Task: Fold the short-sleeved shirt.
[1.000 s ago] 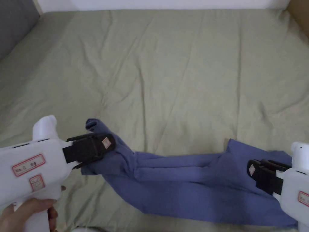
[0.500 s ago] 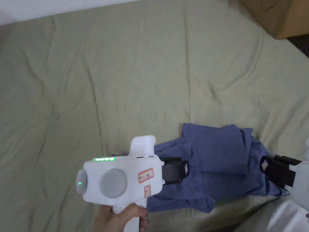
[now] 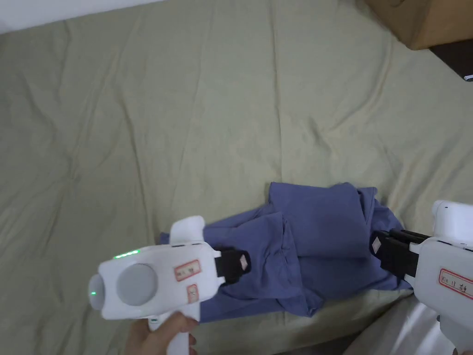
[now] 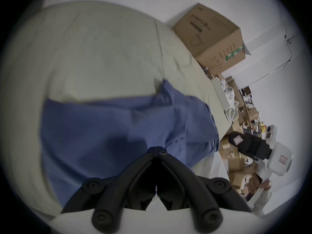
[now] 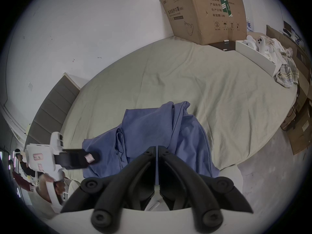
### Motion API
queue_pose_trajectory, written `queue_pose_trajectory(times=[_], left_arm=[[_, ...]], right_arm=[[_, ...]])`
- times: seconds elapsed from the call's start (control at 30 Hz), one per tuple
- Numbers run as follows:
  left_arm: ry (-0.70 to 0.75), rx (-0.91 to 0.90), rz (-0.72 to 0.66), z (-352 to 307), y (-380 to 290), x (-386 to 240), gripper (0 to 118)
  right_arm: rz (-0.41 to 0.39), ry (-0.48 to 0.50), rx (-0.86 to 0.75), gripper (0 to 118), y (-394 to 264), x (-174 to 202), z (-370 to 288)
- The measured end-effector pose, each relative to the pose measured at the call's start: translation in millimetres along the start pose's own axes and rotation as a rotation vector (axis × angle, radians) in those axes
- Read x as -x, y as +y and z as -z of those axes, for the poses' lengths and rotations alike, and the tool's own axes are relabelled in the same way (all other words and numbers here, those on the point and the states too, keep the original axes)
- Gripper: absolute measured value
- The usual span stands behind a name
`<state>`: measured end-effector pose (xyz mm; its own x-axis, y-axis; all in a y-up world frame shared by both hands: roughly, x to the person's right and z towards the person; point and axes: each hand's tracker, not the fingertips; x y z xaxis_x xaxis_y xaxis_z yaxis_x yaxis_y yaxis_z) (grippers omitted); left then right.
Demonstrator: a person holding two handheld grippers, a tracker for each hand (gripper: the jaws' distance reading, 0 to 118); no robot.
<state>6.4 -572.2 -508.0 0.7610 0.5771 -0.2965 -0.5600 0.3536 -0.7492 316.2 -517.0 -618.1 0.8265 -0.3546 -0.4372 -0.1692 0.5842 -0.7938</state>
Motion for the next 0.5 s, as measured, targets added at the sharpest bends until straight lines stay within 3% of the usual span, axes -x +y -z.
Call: queue_pose_trajectory(times=[0.17, 0.27, 0.5], left_arm=[[-0.059, 0.119, 0.113, 46, -4, -29, 0], [-0.087, 0.115, 0.074, 50, 2, -32, 0], [-0.175, -0.009, 0.062, -24, 7, -1, 0]], right_arm=[[-0.006, -0.014, 0.022, 3, 1, 4, 2], [-0.017, -0.018, 0.021, 3, 3, 9, -1], [-0.076, -0.005, 0.019, 3, 9, 31, -3]])
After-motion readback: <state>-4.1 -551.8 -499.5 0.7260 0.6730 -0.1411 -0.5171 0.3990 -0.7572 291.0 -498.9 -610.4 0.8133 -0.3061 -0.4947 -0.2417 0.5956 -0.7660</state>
